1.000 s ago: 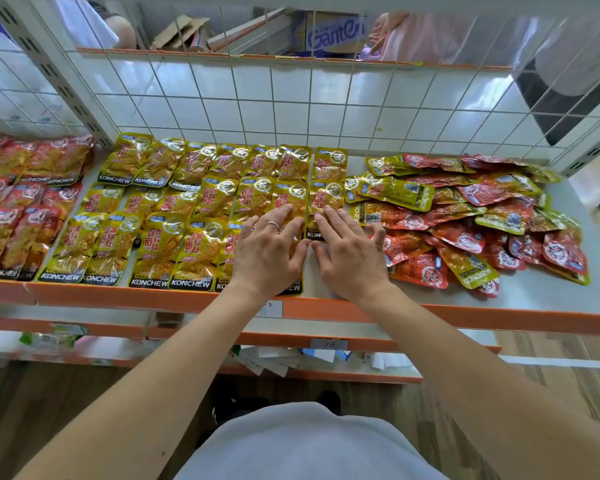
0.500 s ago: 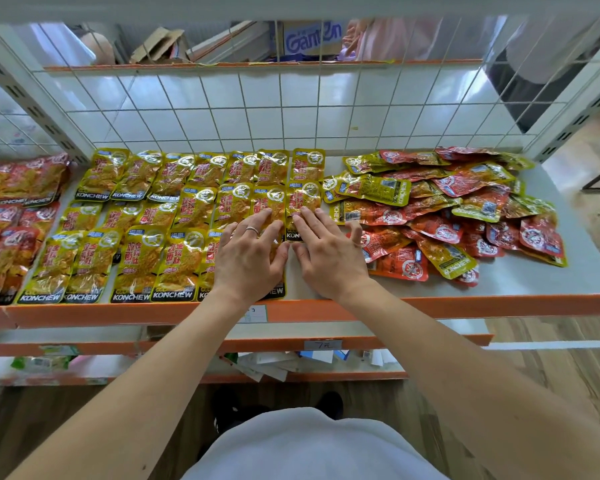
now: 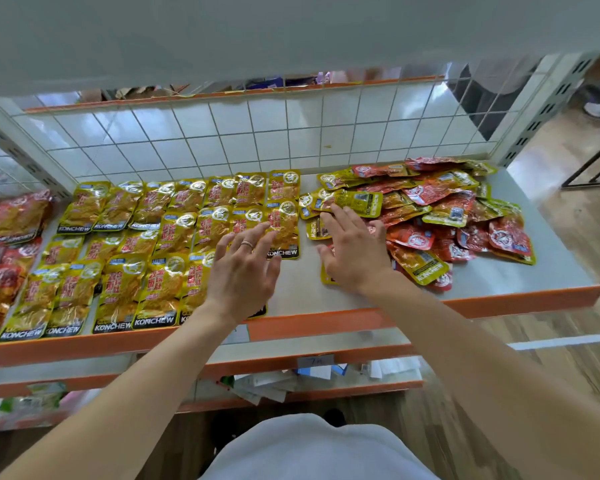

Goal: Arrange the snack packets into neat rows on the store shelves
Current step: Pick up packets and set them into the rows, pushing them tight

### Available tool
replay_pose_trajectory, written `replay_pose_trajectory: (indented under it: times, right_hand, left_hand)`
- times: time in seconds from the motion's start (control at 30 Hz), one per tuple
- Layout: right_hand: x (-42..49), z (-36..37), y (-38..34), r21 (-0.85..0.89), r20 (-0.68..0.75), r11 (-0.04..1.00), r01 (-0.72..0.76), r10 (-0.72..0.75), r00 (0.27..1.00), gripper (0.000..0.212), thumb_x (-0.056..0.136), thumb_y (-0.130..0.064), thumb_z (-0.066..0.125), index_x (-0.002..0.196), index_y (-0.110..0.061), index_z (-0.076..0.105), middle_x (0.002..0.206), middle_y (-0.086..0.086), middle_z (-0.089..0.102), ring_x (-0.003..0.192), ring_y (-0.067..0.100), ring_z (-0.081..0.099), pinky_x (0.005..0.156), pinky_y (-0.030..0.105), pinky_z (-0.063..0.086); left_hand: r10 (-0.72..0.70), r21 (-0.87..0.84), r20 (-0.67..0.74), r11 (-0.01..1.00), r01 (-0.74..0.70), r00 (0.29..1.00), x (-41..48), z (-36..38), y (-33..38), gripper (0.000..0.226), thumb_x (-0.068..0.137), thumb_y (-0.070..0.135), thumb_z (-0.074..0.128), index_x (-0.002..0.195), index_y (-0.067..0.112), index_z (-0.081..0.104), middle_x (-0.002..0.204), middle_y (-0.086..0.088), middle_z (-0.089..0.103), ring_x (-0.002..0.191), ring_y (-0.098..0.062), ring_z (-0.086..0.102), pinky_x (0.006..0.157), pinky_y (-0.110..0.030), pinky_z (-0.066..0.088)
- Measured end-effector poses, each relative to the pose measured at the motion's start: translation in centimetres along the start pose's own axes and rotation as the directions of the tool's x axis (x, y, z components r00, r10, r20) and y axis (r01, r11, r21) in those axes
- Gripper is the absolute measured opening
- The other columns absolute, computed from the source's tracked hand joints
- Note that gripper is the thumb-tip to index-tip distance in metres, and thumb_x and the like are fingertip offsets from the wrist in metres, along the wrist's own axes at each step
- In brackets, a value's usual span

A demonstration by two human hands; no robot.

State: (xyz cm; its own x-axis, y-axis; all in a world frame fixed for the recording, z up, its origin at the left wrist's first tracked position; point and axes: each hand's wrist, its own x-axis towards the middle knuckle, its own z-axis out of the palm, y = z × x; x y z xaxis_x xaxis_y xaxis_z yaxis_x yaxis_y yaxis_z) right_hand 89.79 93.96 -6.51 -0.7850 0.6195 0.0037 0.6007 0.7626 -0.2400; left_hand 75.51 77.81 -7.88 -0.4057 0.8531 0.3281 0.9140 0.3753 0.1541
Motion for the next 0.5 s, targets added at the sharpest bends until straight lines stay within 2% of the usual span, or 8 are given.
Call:
replay_pose_trajectory:
  times: [0.07,0.13,0.27,0.37,0.43,0.5]
  right_hand:
    - [0.7,-0.5,0.9,-0.072,0.092,0.997,0.007,0.0,0.996,0.061,0.099,-0.052,0.039,0.154,-0.03,0.027,0.167,-0.004,0.012,0.153,0.015,0.008,0.113,0.058,0.015]
    - [0.8,-1.0,1.4,-0.101,0.126,0.994,0.035,-0.022,0.992,0.062,0.099,-0.057,0.035,0.155,-0.032,0.025,0.167,-0.005,0.011,0.154,0.015,0.007,0.114,0.06,0.013]
    - [-0.5,-1.3,1.8,-0.104,0.105,0.994,0.034,-0.023,0.994,0.06,0.1,-0.057,0.033,0.155,-0.034,0.024,0.167,-0.008,0.013,0.153,0.016,0.008,0.115,0.058,0.012]
    - [-1.9,-1.1,2.6,-0.076,0.093,0.997,0.024,-0.017,0.996,0.058,0.101,-0.057,0.032,0.154,-0.036,0.025,0.166,-0.01,0.015,0.154,0.017,0.007,0.117,0.057,0.01]
    - [-2.7,-1.1,3.2,-0.072,0.076,0.997,0.03,-0.024,0.997,0.057,0.101,-0.057,0.032,0.154,-0.037,0.025,0.166,-0.011,0.016,0.154,0.016,0.007,0.119,0.055,0.009]
    - [-3.4,-1.1,3.9,-0.072,0.051,0.997,0.039,-0.036,0.998,0.057,0.101,-0.058,0.032,0.154,-0.037,0.026,0.165,-0.011,0.017,0.154,0.016,0.008,0.12,0.053,0.008]
  left_hand:
    - [0.041,0.015,0.054,0.999,-0.042,0.998,1.6,0.2,1.3,0.05,0.092,0.038,0.046,0.133,0.013,0.061,0.145,-0.005,0.056,0.13,-0.025,0.055,0.113,-0.047,0.028]
    - [0.045,0.023,0.122,0.999,-0.048,0.992,3.7,0.2,2.6,0.05,0.093,0.035,0.051,0.137,0.013,0.057,0.15,-0.005,0.051,0.136,-0.024,0.049,0.116,-0.046,0.022]
    - [0.023,0.081,0.242,0.996,-0.043,0.97,7.9,0.8,4.2,0.057,0.098,0.038,0.047,0.15,0.015,0.04,0.161,-0.001,0.033,0.149,-0.019,0.026,0.122,-0.044,0.008]
    - [0.01,0.162,0.324,0.985,-0.066,0.946,10.2,1.8,4.9,0.06,0.1,0.042,0.041,0.153,0.015,0.033,0.165,-0.003,0.024,0.153,-0.019,0.016,0.124,-0.045,0.0]
    - [-0.004,0.215,0.372,0.973,-0.081,0.928,10.9,2.3,5.2,0.061,0.101,0.045,0.037,0.154,0.014,0.031,0.165,-0.005,0.023,0.154,-0.02,0.013,0.124,-0.046,-0.004]
    - [-0.009,0.203,0.373,0.976,-0.072,0.928,11.4,2.6,5.5,0.063,0.1,0.045,0.037,0.153,0.012,0.032,0.163,-0.007,0.029,0.153,-0.021,0.016,0.124,-0.046,-0.004]
